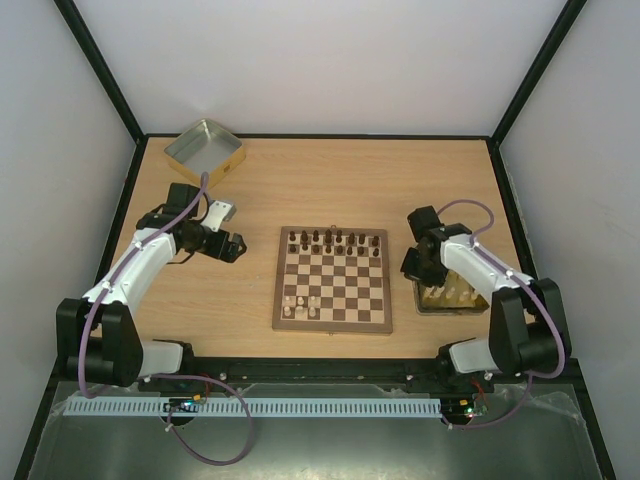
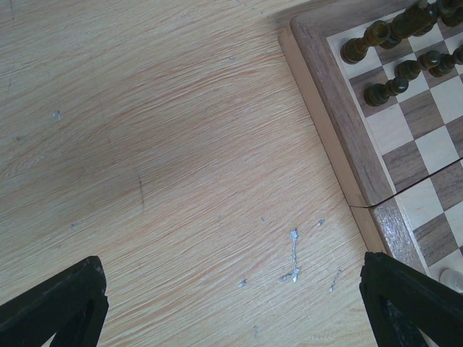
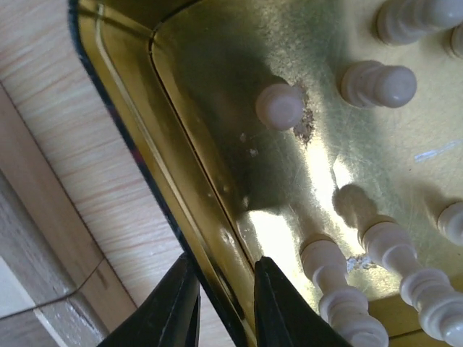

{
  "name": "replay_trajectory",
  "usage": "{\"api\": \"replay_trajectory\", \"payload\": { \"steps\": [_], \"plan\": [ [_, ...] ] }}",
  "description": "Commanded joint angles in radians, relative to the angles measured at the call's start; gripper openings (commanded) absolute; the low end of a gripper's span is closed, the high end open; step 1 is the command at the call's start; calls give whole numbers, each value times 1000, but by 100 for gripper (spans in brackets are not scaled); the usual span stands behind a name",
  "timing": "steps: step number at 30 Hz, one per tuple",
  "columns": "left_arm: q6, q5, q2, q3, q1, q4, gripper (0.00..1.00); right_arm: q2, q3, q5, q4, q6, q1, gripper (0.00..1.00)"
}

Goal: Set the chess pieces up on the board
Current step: Move the storage box to the center of the board, then pick up the chess piece from the storage box.

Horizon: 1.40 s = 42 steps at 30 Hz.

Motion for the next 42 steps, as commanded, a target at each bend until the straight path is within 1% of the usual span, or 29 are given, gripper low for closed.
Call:
{"api": "replay_trajectory", "payload": {
  "steps": [1, 5, 11, 17, 21, 23, 26, 28, 29, 31, 32, 36, 40, 41, 42],
  "plan": [
    [-5, 1, 1, -14, 5, 0, 95, -51, -41, -78, 19, 28, 20, 20],
    [-5, 1, 3, -14, 4, -1, 95, -74, -38, -118, 30, 70, 57, 20],
    [-5, 1, -4, -13, 5, -3, 95, -55, 8, -150, 49, 138, 139, 20],
    [-8, 1, -23, -13, 5, -4, 95, -33, 39, -175, 64, 169, 170, 20],
    [-7, 5, -24, -10, 5, -10, 95, -32, 71, -149, 32, 171, 180, 21],
    [-2, 8, -21, -3, 3, -18, 95, -39, 110, -97, -17, 163, 180, 22],
    [-1, 3, -21, 3, 1, -20, 95, -66, 165, -2, -103, 144, 180, 27],
    [-1, -4, -25, 10, -2, -23, 95, -100, 185, 25, -152, 139, 180, 32],
    [0, -8, -27, 18, -4, -28, 95, -116, 185, 31, -167, 141, 181, 37],
    [5, -33, -29, 40, -8, -43, 95, -154, 175, 31, -185, 138, 180, 49],
    [8, -50, -30, 52, -11, -51, 95, -173, 162, 24, -185, 135, 180, 52],
    [39, -122, -32, 123, -16, -103, 95, -207, 105, -35, -179, 82, 180, 53],
    [64, -203, -21, 180, -15, -193, 95, -242, 126, 30, -211, 19, 180, 53],
    [69, -209, -23, 185, -15, -208, 95, -247, 130, 44, -216, 3, 180, 54],
    [73, -210, -28, 185, -14, -222, 95, -246, 131, 62, -224, -13, 180, 57]
  ]
}}
